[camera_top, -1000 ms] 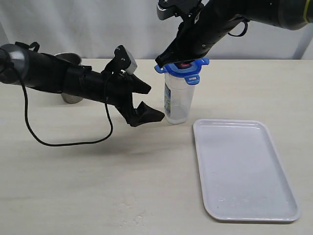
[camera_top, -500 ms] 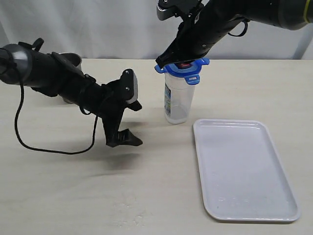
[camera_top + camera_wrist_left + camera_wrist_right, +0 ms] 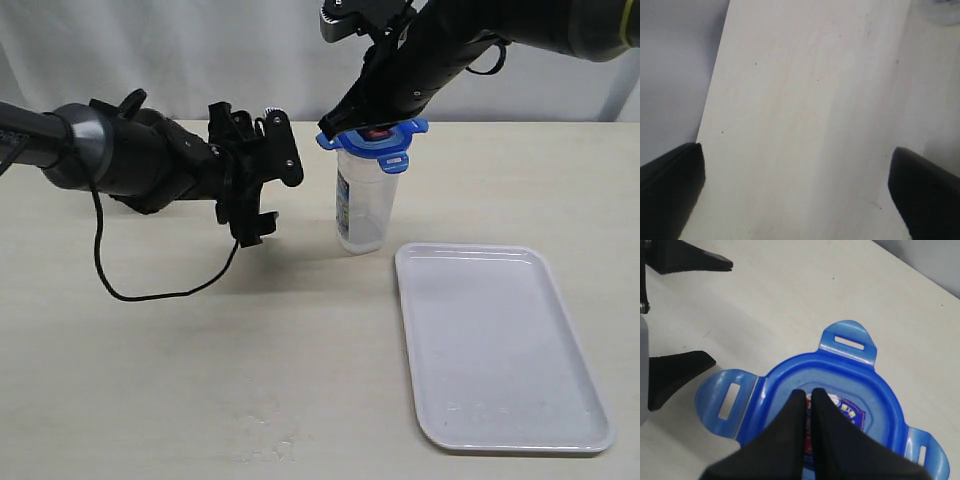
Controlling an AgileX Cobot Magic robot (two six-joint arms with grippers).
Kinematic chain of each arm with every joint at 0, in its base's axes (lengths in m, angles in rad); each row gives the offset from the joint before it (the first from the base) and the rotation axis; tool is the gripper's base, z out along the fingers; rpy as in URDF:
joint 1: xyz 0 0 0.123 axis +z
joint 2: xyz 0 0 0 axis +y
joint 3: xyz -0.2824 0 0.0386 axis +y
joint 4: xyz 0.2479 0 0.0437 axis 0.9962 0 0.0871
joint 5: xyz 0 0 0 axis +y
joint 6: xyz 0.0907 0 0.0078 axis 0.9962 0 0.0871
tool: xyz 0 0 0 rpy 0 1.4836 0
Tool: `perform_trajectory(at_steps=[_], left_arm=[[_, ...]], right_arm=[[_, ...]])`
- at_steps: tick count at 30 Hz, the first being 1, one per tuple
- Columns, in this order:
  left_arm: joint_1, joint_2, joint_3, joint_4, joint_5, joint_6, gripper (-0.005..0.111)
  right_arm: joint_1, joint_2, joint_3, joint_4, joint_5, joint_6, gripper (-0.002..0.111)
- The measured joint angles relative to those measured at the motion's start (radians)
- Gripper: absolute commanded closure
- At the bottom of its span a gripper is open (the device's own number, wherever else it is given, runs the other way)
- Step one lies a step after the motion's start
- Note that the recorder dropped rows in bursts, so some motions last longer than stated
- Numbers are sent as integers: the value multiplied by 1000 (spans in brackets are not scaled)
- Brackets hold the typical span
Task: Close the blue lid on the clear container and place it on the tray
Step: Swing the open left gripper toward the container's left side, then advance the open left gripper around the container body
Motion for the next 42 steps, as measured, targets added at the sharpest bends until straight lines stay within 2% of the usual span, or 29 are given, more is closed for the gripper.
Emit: perform_trajectory(at_steps=[28,30,31,33,36,38,39,42], left_arm=[[24,0,0,-25,191,-78,4],[28,0,0,83,202,-202,4],[32,0,0,197,207,-334,4],[41,-1,0,549,202,-738,4],[45,-6,11,1173,140,-1482,4],[49,-11,33,1431,48,-1803,4],[55,-13,47,1541,3,-1930,4],[76,-13,73,1730,-95,-2153,4]], right_arm=[[0,0,0,0,0,0,104],[0,0,0,0,0,0,104],[0,0,0,0,0,0,104],[0,0,0,0,0,0,104],[0,0,0,0,0,0,104],[0,0,0,0,0,0,104],[0,0,0,0,0,0,104],[0,0,0,0,0,0,104]])
